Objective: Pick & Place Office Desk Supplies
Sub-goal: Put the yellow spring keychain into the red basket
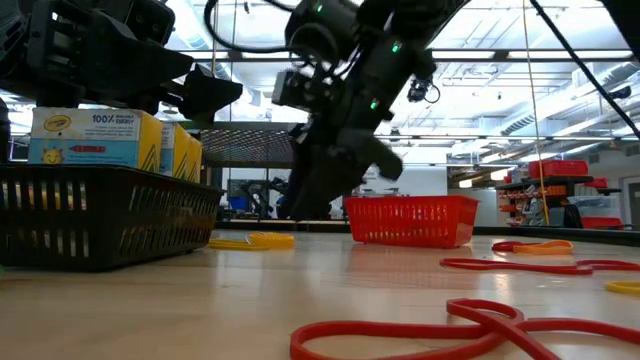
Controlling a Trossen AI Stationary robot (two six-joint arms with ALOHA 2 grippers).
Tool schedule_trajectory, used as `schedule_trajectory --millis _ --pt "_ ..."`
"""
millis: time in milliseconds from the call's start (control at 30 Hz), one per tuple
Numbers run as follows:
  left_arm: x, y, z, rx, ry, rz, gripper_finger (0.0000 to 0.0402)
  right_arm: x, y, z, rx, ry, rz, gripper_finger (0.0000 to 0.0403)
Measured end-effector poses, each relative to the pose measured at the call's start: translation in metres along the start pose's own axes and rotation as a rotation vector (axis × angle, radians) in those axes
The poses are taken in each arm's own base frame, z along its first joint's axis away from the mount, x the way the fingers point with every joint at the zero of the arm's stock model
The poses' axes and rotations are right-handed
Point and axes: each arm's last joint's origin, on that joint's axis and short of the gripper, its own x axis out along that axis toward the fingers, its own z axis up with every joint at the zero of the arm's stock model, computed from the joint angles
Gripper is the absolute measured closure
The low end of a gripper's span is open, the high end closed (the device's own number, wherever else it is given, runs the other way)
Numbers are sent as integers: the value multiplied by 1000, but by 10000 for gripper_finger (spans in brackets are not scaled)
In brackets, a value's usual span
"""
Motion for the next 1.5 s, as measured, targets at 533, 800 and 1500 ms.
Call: schedule_trajectory --millis 533,800,1500 --pt "0 1 1 30 -8 8 63 17 -10 -10 -69 28 -52 231" --pt "0 1 1 31 -9 9 63 25 -12 -15 -101 20 -5 231" --pt "0 1 1 34 -11 9 63 15 11 -21 -30 83 276 325"
